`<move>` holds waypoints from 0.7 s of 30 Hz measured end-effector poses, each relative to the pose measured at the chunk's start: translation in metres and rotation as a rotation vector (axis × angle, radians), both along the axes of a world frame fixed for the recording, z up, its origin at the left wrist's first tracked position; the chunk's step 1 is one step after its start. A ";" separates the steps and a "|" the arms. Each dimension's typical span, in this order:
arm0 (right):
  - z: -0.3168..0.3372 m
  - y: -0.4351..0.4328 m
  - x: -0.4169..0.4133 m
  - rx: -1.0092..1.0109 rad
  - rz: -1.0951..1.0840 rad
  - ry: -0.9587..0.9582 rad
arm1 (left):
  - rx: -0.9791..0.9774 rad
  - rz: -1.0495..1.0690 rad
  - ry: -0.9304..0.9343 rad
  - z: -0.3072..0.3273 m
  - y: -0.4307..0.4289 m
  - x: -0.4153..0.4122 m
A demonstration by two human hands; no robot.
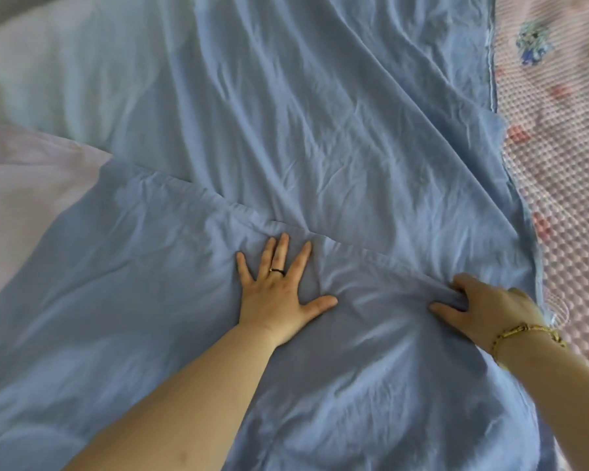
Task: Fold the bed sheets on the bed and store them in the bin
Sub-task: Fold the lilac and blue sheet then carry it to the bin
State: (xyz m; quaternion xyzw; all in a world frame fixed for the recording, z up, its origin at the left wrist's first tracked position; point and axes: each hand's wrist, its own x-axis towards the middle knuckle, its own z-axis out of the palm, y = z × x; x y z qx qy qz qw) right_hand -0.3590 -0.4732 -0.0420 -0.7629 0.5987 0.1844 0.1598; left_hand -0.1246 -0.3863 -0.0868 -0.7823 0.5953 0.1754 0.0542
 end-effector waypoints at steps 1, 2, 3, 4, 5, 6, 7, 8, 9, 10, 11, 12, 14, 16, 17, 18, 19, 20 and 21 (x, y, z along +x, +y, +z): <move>0.000 0.006 0.001 -0.078 -0.010 0.049 | -0.016 -0.014 0.000 0.005 0.005 0.004; -0.001 0.013 0.000 -0.169 -0.044 0.052 | -0.022 -0.042 -0.006 0.007 0.010 0.009; -0.001 0.020 -0.003 -0.248 -0.081 0.025 | -0.019 -0.074 -0.025 0.011 0.018 0.015; -0.001 0.027 -0.006 -0.309 -0.136 0.002 | -0.019 -0.096 -0.033 0.015 0.025 0.021; -0.004 0.032 -0.013 -0.338 -0.238 -0.013 | -0.024 -0.108 -0.044 0.015 0.033 0.030; -0.009 0.034 -0.021 -0.340 -0.356 -0.031 | -0.047 -0.115 -0.059 0.013 0.039 0.038; -0.009 0.037 -0.025 -0.357 -0.407 -0.008 | -0.106 -0.111 -0.084 0.012 0.045 0.047; -0.012 0.038 -0.027 -0.388 -0.425 -0.009 | -0.145 -0.113 -0.118 0.016 0.050 0.055; -0.008 0.040 -0.015 -0.422 -0.442 -0.043 | -0.105 -0.079 -0.082 0.019 0.056 0.063; -0.002 0.044 0.001 -0.451 -0.440 -0.095 | -0.102 -0.069 -0.058 0.019 0.061 0.074; 0.006 0.051 0.027 -0.493 -0.417 -0.152 | -0.091 -0.070 -0.052 0.018 0.067 0.088; 0.015 0.061 0.054 -0.503 -0.340 -0.217 | -0.088 -0.062 -0.061 0.017 0.072 0.102; 0.021 0.085 0.114 -0.473 -0.108 -0.260 | -0.106 -0.002 -0.056 0.021 0.083 0.138; 0.006 0.107 0.174 -0.284 0.063 -0.232 | -0.115 0.038 -0.050 0.020 0.099 0.181; 0.000 0.117 0.206 -0.247 0.086 -0.183 | -0.087 0.025 -0.060 0.021 0.104 0.203; -0.001 0.123 0.236 -0.133 0.037 -0.143 | -0.068 -0.007 -0.079 0.024 0.107 0.218; -0.002 0.130 0.273 -0.116 0.003 -0.128 | -0.071 -0.040 -0.089 0.024 0.109 0.238; -0.012 0.136 0.315 -0.120 -0.012 -0.177 | -0.065 -0.050 -0.091 0.021 0.114 0.270; -0.017 0.139 0.354 -0.114 -0.050 -0.223 | -0.083 -0.035 -0.084 0.018 0.116 0.300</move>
